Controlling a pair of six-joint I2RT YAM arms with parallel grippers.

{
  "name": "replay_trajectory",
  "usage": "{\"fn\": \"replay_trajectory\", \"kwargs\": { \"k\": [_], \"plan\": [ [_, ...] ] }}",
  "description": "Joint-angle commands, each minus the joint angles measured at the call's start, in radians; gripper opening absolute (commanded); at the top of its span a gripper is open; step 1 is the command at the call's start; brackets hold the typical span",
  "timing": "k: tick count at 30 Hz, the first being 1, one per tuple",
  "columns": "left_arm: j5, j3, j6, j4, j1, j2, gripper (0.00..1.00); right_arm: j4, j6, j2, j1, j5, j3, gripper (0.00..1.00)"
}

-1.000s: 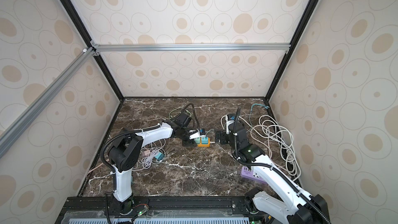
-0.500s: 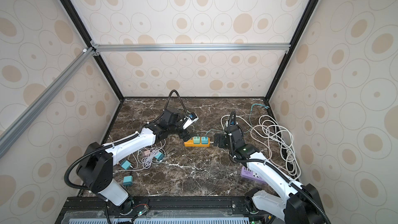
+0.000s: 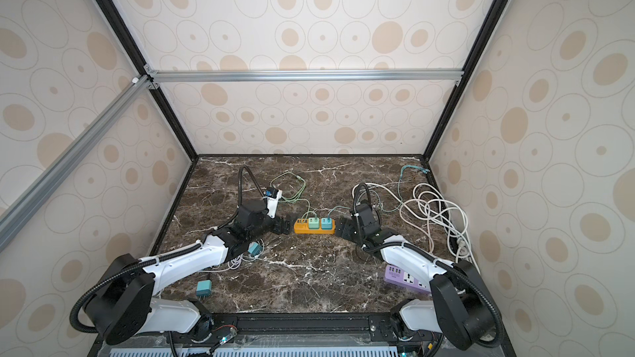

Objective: Insert the plug

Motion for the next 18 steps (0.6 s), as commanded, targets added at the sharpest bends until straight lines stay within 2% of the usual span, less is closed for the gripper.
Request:
{"fn": "replay_trajectory", "kwargs": {
  "k": [1,3,5,8,12,18],
  "plan": [
    [-0.013,-0.045,-0.260,-0.016,0.005,-0.053,0.94,0.073,0.109,0.024,-0.007,-0.022,-0.028,0.85],
    [0.026,-0.085,-0.364,0.014,0.005,-0.056,0.90,0.107,0.148,0.039,-0.007,-0.032,-0.042,0.82],
    [0.086,-0.135,-0.452,0.110,0.004,-0.044,0.88,0.155,0.180,0.051,-0.007,-0.041,-0.061,0.72],
    [0.179,-0.188,-0.567,0.259,0.002,0.015,0.84,0.202,0.223,0.066,-0.005,-0.038,-0.076,0.70],
    [0.252,-0.180,-0.644,0.373,-0.010,0.134,0.76,0.258,0.263,0.100,-0.005,-0.043,-0.084,0.69],
    [0.261,-0.169,-0.724,0.510,-0.012,0.268,0.71,0.351,0.303,0.176,-0.005,-0.048,-0.073,0.64]
  ]
}}
